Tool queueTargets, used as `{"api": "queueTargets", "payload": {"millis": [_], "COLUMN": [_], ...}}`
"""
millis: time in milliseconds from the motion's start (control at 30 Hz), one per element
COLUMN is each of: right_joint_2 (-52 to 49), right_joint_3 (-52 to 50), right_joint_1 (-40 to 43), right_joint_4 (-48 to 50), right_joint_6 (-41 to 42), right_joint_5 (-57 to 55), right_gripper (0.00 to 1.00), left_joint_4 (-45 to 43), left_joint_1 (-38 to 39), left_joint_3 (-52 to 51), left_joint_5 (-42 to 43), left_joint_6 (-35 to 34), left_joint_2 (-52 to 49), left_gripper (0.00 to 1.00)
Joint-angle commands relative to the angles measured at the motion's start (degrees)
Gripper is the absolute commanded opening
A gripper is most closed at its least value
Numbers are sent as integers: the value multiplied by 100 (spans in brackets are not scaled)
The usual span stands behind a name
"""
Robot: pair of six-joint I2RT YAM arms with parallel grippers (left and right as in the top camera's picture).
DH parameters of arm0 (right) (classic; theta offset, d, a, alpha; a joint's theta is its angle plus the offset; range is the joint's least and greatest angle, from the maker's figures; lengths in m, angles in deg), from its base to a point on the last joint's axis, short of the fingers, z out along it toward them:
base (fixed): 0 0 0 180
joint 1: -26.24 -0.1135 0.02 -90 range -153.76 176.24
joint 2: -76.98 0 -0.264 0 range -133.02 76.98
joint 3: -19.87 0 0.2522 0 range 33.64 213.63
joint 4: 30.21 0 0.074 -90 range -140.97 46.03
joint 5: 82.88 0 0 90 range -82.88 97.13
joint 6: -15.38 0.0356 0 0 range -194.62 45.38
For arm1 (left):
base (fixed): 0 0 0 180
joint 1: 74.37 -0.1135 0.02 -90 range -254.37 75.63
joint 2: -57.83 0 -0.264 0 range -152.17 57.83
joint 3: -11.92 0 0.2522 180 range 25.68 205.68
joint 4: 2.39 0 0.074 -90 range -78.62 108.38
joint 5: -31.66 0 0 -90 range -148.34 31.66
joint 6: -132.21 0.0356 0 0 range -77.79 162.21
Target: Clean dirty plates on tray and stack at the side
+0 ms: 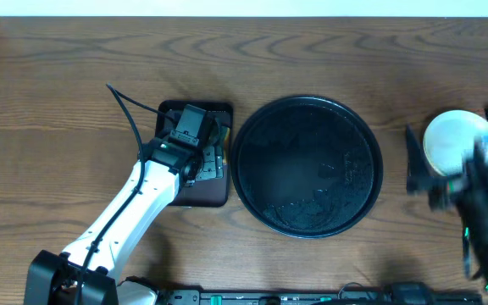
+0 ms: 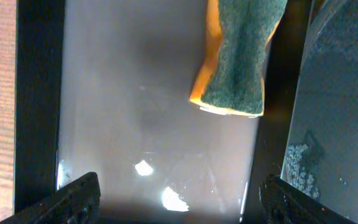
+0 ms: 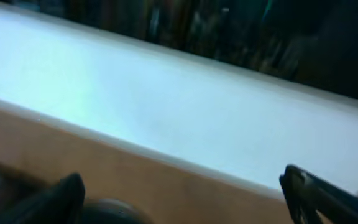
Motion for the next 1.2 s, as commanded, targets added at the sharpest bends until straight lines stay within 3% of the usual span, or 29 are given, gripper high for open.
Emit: {"api": "queueTargets", "payload": {"millis": [0, 200, 367, 467, 567, 833, 1167], "right_joint_2": [1220, 2997, 3171, 3174, 3174, 3171, 3117], "right_joint_3": [-1751, -4113, -5351, -5818, -6085, -6074, -6072], "right_joint_1": [74, 81, 118, 118, 118, 118, 116], "right_joint_4": [833, 2267, 3875, 4179, 4089, 2490, 2420], "right_joint_6": [-98, -96, 291, 483, 549, 566, 564], "right_joint_5": [24, 81, 79, 79, 76, 111, 79], "right_gripper": [99, 99, 99, 99, 99, 99, 99], "left_joint_4": [-7, -7, -7, -7, -7, -7, -7], "left_joint_1": [-13, -13, -13, -13, -13, -13, -13], "left_joint_3": [72, 72, 72, 72, 72, 72, 72], "left_joint_5": [-118, -118, -118, -118, -118, -118, -118], "left_joint_6": [57, 57, 57, 57, 57, 57, 57], "left_joint_2": [42, 42, 42, 42, 42, 42, 42], "left_gripper": [83, 83, 83, 83, 83, 83, 83]}}
